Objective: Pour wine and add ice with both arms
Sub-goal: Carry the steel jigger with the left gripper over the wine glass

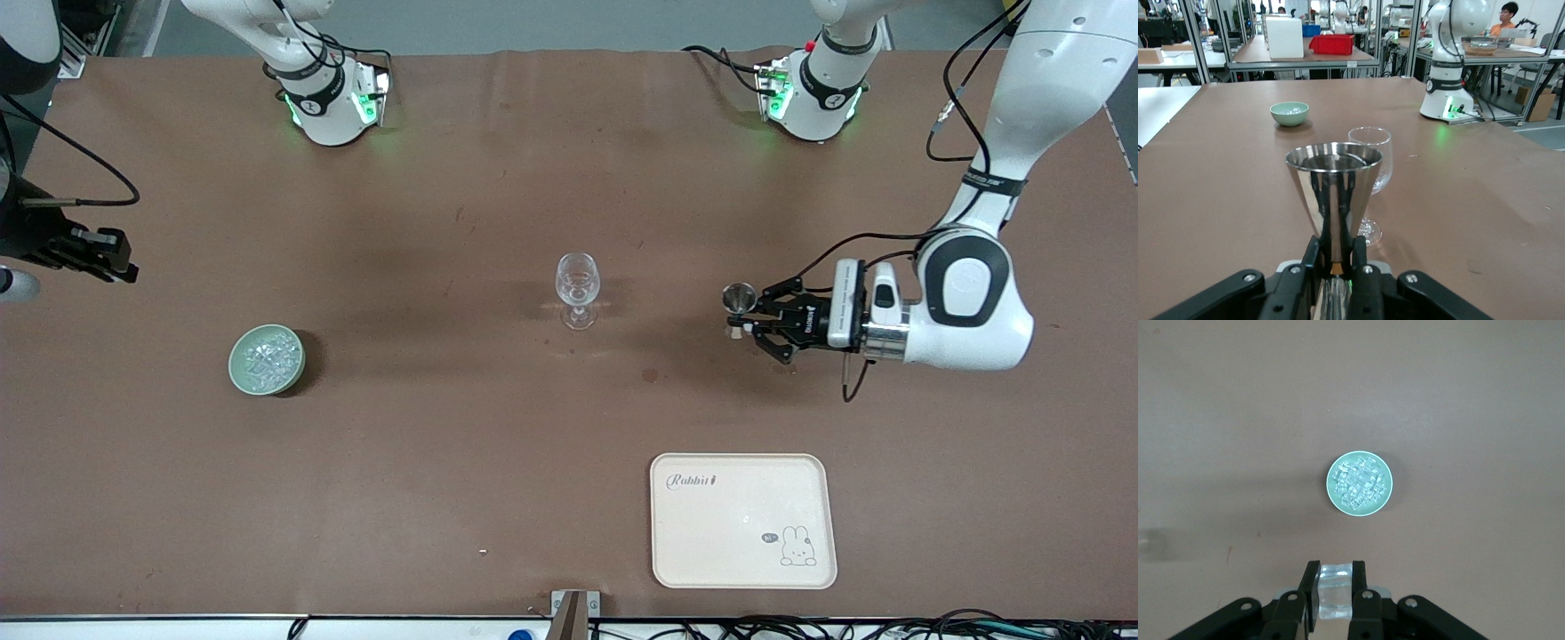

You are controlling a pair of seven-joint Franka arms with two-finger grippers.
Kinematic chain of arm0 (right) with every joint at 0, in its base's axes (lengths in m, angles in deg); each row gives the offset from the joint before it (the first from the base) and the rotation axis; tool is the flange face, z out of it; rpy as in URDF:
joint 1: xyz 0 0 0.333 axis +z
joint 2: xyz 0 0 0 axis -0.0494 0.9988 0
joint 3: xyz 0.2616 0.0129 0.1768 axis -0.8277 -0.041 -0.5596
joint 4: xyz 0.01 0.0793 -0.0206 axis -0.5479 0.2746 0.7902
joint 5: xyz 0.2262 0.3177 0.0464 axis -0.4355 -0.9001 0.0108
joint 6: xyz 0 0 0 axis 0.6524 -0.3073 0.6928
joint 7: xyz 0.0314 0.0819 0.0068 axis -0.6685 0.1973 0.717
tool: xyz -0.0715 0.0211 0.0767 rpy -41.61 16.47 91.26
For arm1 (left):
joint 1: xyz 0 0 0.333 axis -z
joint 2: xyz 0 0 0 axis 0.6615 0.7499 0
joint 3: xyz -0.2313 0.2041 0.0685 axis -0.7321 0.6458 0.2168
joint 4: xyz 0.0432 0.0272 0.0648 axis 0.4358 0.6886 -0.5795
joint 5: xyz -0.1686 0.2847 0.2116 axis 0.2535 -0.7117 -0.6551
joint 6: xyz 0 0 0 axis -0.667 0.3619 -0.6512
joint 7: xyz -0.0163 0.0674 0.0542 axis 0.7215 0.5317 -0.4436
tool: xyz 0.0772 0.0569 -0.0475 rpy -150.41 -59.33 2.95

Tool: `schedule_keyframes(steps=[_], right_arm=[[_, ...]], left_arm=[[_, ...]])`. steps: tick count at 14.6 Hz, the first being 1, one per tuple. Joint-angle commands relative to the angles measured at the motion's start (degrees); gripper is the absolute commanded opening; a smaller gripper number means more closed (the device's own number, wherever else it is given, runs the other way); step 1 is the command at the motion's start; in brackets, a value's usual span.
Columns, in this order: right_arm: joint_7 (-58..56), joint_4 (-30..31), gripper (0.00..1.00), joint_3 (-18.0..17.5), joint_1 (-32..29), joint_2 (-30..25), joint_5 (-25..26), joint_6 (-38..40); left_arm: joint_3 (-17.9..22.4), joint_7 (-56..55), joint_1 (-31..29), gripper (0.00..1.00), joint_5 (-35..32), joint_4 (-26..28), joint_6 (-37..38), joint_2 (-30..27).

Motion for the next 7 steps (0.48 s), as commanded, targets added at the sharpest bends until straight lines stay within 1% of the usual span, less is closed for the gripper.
schedule_keyframes(steps=[1, 4, 7], right_arm=[[0.4, 2.9, 0.1, -0.2, -0.4, -3.0, -0.1, 0.2], [0.2, 2.9, 0.1, -0.1, -0.5, -3.6, -0.1, 1.1], [0.1, 2.9, 0.1, -0.1, -0.7, -3.6, -0.1, 1.4]], left_arm=[[-3.5, -0.7, -0.7, 0.0, 1.5, 2.5, -3.6, -1.3], [-7.1, -0.8, -1.0, 0.0, 3.5, 5.6, -8.7, -1.8], [-10.0, -0.8, -1.0, 0.0, 4.4, 8.6, -13.7, -4.1]])
